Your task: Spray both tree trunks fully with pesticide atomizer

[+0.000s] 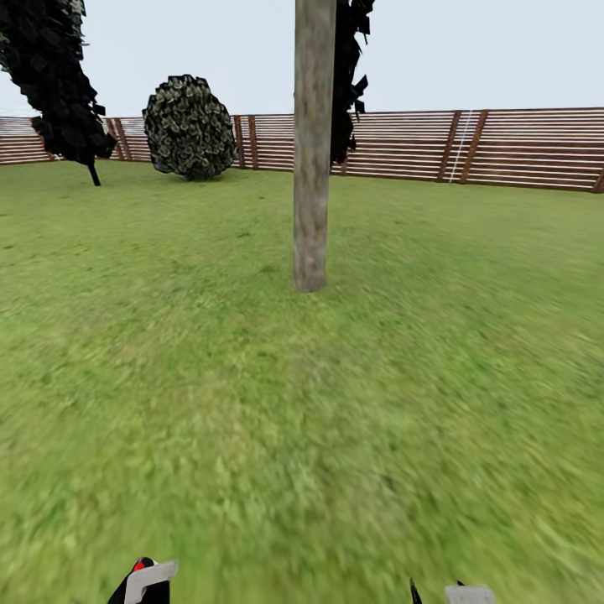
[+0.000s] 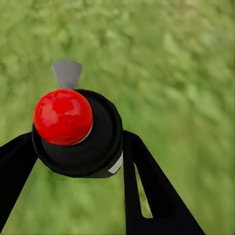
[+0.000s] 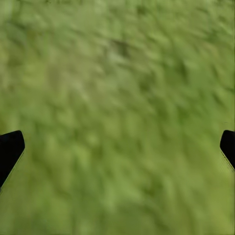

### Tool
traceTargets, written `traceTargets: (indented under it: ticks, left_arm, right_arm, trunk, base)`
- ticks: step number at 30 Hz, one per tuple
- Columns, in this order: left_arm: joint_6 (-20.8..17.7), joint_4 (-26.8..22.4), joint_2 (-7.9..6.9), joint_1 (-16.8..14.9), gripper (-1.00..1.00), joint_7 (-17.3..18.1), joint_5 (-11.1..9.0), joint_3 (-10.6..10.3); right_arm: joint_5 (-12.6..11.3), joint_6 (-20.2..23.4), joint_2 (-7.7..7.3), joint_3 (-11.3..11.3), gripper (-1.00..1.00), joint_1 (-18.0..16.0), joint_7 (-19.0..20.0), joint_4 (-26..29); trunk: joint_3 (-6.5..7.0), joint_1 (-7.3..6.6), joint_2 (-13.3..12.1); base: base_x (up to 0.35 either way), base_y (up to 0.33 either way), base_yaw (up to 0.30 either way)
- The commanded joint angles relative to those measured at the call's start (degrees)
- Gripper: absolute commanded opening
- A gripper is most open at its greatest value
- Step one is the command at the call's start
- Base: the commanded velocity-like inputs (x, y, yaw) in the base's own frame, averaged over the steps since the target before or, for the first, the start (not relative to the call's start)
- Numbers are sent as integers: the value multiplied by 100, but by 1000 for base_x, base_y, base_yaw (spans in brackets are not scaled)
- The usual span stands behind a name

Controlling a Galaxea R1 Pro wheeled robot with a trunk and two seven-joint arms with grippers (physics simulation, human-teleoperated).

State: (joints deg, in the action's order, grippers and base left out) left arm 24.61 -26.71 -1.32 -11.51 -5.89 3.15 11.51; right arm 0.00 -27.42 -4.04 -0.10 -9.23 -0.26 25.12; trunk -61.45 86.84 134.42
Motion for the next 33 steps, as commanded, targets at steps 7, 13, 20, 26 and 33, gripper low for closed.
traceTargets:
  ticks: [7,13,20,26,33]
  left_arm:
    - [0,-1,0,0,-100,0,1,0]
    - [0,0,0,0,-100,0,1,0]
    - [0,0,0,0,-100,0,1,0]
    - [0,1,0,0,-100,0,1,0]
    - [0,2,0,0,-100,0,1,0]
  right_arm:
    - [0,0,0,-5,100,0,0,-6]
    - [8,0,0,-7,100,0,0,-9]
    - [9,0,0,-8,100,0,0,-12]
    - [14,0,0,-6,100,0,0,-13]
    - [17,0,0,-8,100,0,0,-15]
  trunk:
    - [-1,0,0]
    - [-1,0,0]
    - [-1,0,0]
    - [-1,0,0]
    - [-1,0,0]
  base:
    - [334,0,0]
    - [334,0,0]
    - [334,0,0]
    - [334,0,0]
    - [334,0,0]
